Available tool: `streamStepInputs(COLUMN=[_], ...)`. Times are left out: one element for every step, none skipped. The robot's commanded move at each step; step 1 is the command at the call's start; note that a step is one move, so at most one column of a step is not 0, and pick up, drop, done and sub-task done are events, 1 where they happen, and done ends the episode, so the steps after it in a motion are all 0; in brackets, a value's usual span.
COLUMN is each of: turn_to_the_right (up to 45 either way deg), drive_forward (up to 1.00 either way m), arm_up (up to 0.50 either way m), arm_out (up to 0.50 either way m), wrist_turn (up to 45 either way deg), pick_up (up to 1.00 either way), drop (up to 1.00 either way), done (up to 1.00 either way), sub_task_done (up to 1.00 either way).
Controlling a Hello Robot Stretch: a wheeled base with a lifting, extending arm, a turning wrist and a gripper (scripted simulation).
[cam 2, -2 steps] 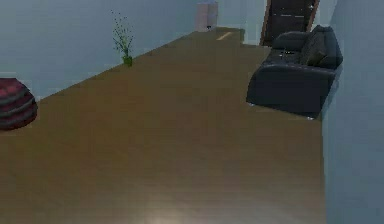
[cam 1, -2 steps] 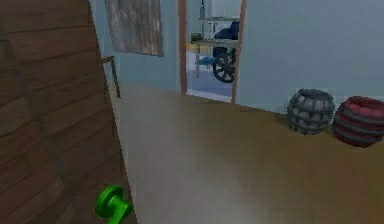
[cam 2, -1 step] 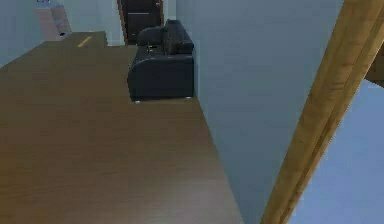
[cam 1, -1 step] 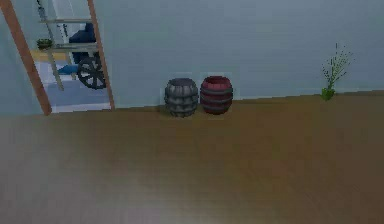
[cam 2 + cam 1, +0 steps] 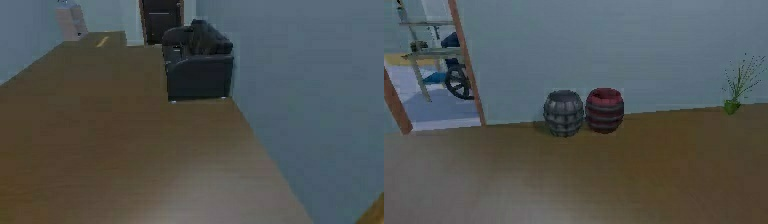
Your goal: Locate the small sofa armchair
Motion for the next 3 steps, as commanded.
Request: streamStepInputs(turn_to_the_right=[-36.0,0.0,0.0], drive_forward=[0.0,1.0,1.0], arm_up=[0.0,0.0,0.0], arm_out=[0.0,0.0,0.0], wrist_turn=[0.0,0.0,0.0], pick_up=[0.0,0.0,0.0], drop=[0.0,0.0,0.0], done=[0.0,0.0,0.0], sub_task_done=[0.0,0.0,0.0])
